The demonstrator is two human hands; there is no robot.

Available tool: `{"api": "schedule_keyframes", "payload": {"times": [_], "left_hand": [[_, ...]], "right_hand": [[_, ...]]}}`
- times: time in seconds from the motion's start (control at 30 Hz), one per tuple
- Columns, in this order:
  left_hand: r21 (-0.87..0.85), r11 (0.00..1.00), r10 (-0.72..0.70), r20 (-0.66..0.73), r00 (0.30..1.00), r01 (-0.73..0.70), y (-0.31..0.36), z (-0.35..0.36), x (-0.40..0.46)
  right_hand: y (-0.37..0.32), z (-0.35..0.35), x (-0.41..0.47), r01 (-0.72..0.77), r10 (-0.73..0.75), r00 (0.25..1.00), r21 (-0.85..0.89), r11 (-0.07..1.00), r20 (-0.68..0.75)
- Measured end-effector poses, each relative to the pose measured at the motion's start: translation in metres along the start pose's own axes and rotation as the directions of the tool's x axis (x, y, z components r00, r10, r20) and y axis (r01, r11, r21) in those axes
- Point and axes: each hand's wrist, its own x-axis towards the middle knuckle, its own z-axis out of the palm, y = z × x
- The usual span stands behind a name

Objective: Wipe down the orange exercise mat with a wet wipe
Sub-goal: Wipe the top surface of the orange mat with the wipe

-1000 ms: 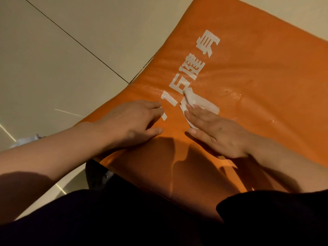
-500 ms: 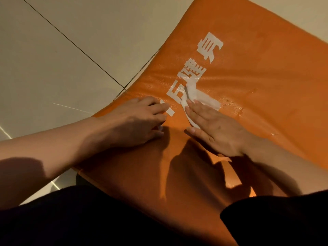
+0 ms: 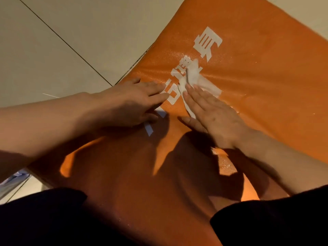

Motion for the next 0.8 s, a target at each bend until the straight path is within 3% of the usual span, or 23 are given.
{"api": "schedule_keyframes", "payload": {"times": [0.13, 0.37, 0.6, 0.8], "left_hand": [[-0.001, 1.000, -0.013, 0.012, 1.000, 0.013, 0.001, 0.001, 0.003], [-0.057, 0.998, 0.002, -0.015, 1.000, -0.003, -0.005, 0.000, 0.006], [-0.090, 0.996, -0.022, -0.036, 0.999, 0.019, -0.001, 0.002, 0.009], [-0.115, 0.992, 0.012, -0.339, 0.941, -0.054, 0.007, -0.017, 0.020]], "right_hand": [[0.008, -0.019, 0.032, -0.015, 0.016, 0.999, 0.029, 0.999, -0.031], [0.009, -0.001, -0.026, -0.057, 0.056, 0.998, 0.085, 0.995, 0.006], [0.024, -0.012, 0.010, -0.023, 0.024, 0.999, 0.018, 1.000, -0.043], [0.019, -0.003, -0.025, -0.063, 0.067, 0.995, 0.061, 0.996, -0.068]]}}
